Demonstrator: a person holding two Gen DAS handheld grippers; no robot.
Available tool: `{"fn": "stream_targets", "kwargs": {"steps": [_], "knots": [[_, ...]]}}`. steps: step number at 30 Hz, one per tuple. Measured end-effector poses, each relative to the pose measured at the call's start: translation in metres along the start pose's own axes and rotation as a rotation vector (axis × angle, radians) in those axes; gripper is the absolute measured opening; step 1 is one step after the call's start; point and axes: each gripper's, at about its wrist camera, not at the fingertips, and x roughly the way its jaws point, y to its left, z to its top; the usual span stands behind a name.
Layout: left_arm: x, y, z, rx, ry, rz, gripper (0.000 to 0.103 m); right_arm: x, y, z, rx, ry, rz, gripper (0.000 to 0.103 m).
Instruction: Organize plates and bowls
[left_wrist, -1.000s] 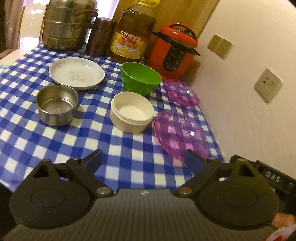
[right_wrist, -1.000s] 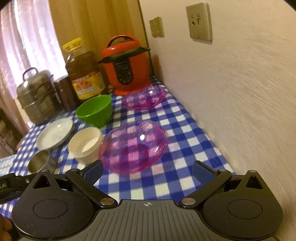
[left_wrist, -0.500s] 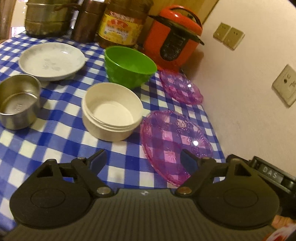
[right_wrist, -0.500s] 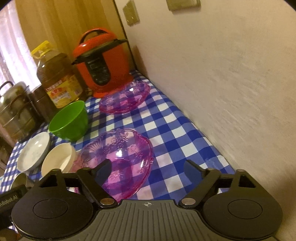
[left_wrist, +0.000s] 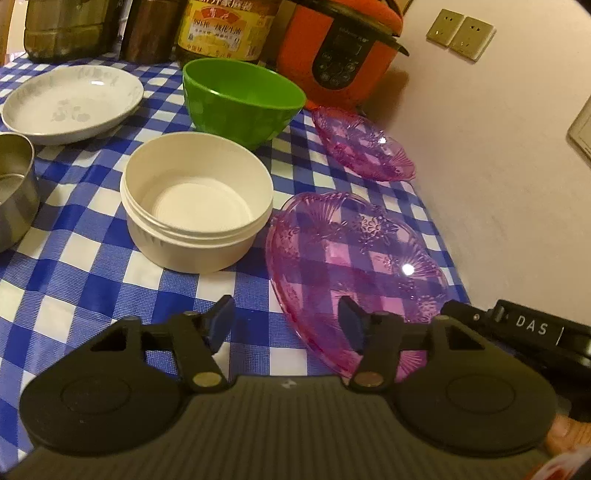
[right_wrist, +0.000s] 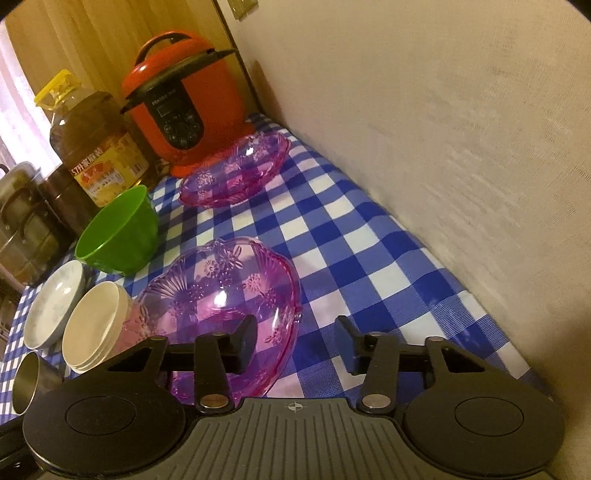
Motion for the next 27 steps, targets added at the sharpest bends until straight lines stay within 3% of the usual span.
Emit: {"fn": "stream_targets", "kwargs": {"steps": [6,12,16,27], "knots": [[0.006,-0.001,0.003,0.017,-0.011,-0.004,0.032,0.009,-0.002,-0.003,0.013,0.015,0.013,0.032],[0.008,-0.003,0.005,0.034,-0.010,-0.005,0.020,0.010,-0.003,-0.004,0.024,0.012,0.002,0.023],[0.010,-0.004,0.004,0.043,-0.005,0.003,0.012,0.010,-0.003,-0.005,0.023,0.012,0.007,0.011],[-0.003,-0.013,0.006,0.059,-0.017,-0.017,0.012,-0.008,0.000,-0.006,0.025,-0.017,-0.011,0.009]]}}
